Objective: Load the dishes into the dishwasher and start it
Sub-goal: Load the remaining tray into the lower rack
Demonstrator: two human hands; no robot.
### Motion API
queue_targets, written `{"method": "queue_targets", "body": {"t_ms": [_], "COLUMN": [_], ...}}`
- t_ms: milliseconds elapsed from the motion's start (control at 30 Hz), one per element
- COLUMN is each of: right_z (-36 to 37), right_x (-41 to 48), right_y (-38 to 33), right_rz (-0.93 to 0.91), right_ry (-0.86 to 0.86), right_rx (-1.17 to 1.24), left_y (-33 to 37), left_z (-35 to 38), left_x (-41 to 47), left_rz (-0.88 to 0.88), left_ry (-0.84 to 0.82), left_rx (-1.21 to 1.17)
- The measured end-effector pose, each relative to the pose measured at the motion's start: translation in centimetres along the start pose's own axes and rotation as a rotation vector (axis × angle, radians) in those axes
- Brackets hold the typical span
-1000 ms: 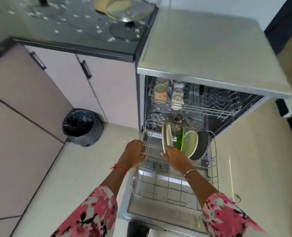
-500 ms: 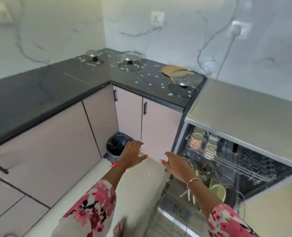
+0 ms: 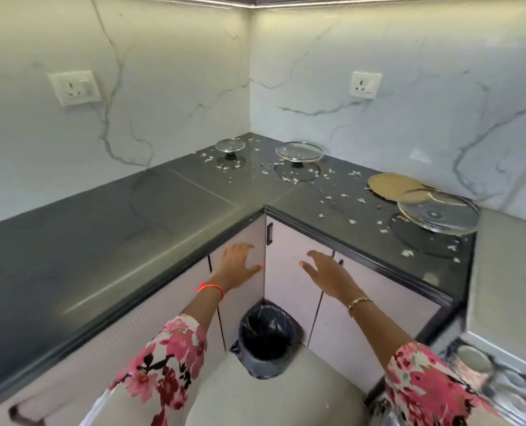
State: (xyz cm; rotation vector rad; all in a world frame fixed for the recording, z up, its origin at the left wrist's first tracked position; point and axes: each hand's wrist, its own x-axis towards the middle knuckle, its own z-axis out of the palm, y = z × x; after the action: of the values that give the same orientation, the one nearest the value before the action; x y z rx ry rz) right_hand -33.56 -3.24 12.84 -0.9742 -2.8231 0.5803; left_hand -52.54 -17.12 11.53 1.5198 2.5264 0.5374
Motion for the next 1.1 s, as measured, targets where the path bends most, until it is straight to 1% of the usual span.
{"method": "queue_targets", "body": {"t_ms": [167,367,500,600,667,833,967,1067,1100], "right_z": [-0.3,-0.4,-1.2,-2.7,-4.0,-6.3,-8.0,-9.0,-9.2], "right_x": [8.7,18.7,24.7,28.2,30.0,32.6,34.0,35.7,36.1], "right_y": [-0.3,2.4,5.7,8.6,10.9,17.3,21.6,24.6,25.3], "right_rz": [0.017,-0.008,0.011,0.092,0.173,0.418,0.749,1.035,1.119], "right_ry": [0.026,0.074,0.06,0.098,0.164,0.322,0.549,0.754,0.795], "right_rx": [0.015,0.055,0.066,0.072,0.114,0.255,0.49,0.762,0.872], "left_y": [-3.4,-5.8,-4.8,-2.6,-0.8,4.0,7.2,9.4,9.9], "left_z": [-1.2,0.7,1.8,2.9,3.9,7.6,10.4,12.3,12.8], "left_x": [7.6,17.8,24.8,30.4,34.5,42.5,47.8,51.0,51.7], "left_rz": [0.005,-0.025,-0.002,0.038,0.09,0.257,0.381,0.459,0.472], "left_ry": [0.025,0.017,-0.02,-0.025,-0.025,-0.12,-0.189,-0.201,-0.207], "left_rx": [-0.033,-0.088,-0.121,-0.145,-0.178,-0.198,-0.176,-0.16,-0.155]}}
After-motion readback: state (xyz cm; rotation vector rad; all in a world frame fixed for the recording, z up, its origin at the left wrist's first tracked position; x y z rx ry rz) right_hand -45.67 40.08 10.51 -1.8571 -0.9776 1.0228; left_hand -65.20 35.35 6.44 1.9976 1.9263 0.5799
